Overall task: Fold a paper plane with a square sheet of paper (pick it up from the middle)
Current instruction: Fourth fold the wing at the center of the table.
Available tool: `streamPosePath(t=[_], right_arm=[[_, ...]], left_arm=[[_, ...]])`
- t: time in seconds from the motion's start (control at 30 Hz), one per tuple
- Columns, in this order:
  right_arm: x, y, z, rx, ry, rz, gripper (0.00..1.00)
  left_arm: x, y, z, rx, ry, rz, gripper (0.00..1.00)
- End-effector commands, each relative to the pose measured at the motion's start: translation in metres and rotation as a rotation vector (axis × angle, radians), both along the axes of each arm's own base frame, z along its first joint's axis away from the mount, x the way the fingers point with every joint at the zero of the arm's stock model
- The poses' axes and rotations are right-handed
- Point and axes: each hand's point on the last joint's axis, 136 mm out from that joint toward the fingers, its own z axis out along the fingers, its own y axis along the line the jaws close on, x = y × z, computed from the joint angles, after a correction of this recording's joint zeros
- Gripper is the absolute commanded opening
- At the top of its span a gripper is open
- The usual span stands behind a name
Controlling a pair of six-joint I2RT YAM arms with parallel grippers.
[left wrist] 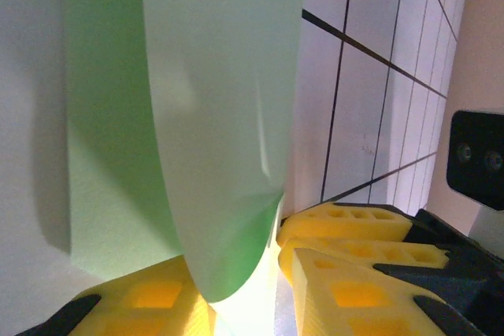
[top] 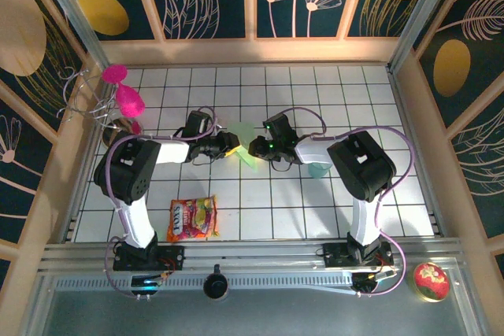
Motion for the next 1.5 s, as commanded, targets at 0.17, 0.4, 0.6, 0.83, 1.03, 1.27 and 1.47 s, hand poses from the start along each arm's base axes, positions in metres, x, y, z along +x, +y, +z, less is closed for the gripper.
streamPosePath(t=[0.17, 0.4, 0.6, 0.83, 1.03, 1.27, 1.47], right_arm=[[0.002, -0.009, -0.009, -0.029, 0.002, -0.019, 0.22], [0.003, -0.009, -0.007, -0.025, -0.002, -0.02, 0.22], [0.004, -0.009, -0.003, -0.024, -0.014, -0.019, 0.23], [0.014, -0.021, 0.021, -0.099, -0.124, -0.038, 0.33], [0.014, -0.02, 0.044, -0.303, -0.328, 0.0, 0.35], [-0.007, 0.02, 0.05, -0.405, -0.483, 0.113, 0.37], [-0.012, 0.038, 0.039, -0.479, -0.531, 0.172, 0.38]], left_arm=[[0.014, 0.006, 0.001, -0.005, -0.064, -0.048, 0.26], [0.019, 0.01, 0.0, 0.003, -0.074, -0.06, 0.2], [0.02, 0.01, -0.004, 0.015, -0.071, -0.072, 0.11], [0.024, 0.02, -0.005, 0.072, -0.054, -0.006, 0.05], [0.025, 0.031, 0.005, 0.097, -0.041, 0.088, 0.05], [0.029, 0.026, 0.023, 0.067, -0.048, 0.118, 0.05], [0.032, 0.023, 0.03, 0.061, -0.046, 0.12, 0.05]])
